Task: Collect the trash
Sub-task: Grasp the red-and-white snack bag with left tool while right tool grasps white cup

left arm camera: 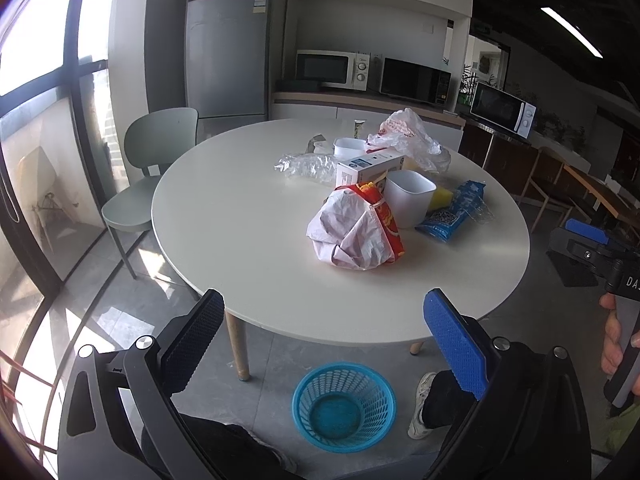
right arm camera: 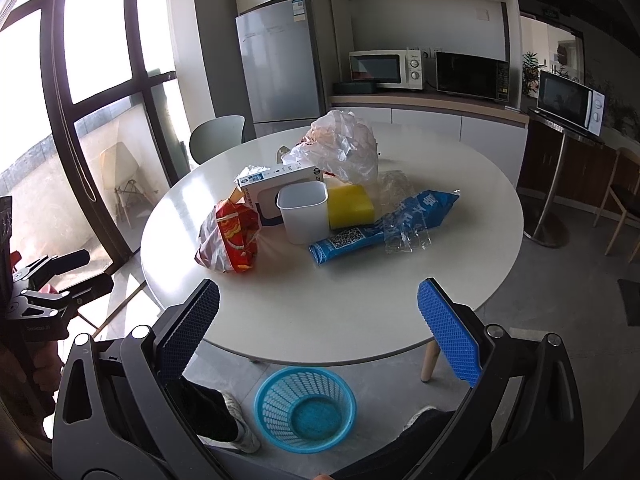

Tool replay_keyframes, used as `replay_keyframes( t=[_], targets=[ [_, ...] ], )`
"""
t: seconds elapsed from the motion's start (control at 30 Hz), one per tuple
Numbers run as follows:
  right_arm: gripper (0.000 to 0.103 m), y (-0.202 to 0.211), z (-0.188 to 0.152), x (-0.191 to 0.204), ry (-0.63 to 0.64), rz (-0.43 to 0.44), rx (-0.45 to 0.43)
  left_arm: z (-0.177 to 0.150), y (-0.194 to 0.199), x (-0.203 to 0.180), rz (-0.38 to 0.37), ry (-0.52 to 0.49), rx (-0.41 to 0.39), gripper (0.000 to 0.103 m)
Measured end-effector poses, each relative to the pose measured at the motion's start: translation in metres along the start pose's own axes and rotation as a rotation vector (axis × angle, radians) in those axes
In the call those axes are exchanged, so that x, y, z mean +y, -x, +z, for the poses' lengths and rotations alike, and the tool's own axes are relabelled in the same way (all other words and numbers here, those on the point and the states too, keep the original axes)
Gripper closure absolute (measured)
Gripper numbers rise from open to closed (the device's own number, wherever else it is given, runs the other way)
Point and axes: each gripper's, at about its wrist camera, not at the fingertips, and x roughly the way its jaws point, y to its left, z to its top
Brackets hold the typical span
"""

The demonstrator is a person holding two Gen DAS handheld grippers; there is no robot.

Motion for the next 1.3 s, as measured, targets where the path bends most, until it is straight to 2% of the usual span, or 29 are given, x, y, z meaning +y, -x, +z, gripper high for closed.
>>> replay_keyframes(
  t=[0.3,0.93,1.23,1.3],
  targets=[
    [0.008,-0.03,0.027,-0.009,-0.017,0.01,0.022,0.014,-0.026,-0.004,0.001,0.006,0.013,0.006],
    [0.008,-0.126,0.087,-0.011,0.003,0.002,0.11,0.042,-0.094,-0.019,-0.016,0.013,0.048,0.006],
    [0.009,-0.171,0.095,-0.005,0.032,0.005,0.185,0.052,-0.123,-0.025,-0.019,0.0,0.081,0.006],
    [0.011,-0.179,0.096,-0.004,0.027,0.011,0.202,0.053,-0.128,-0.025,-0.016,-0.006,0.089,0.006]
  ],
)
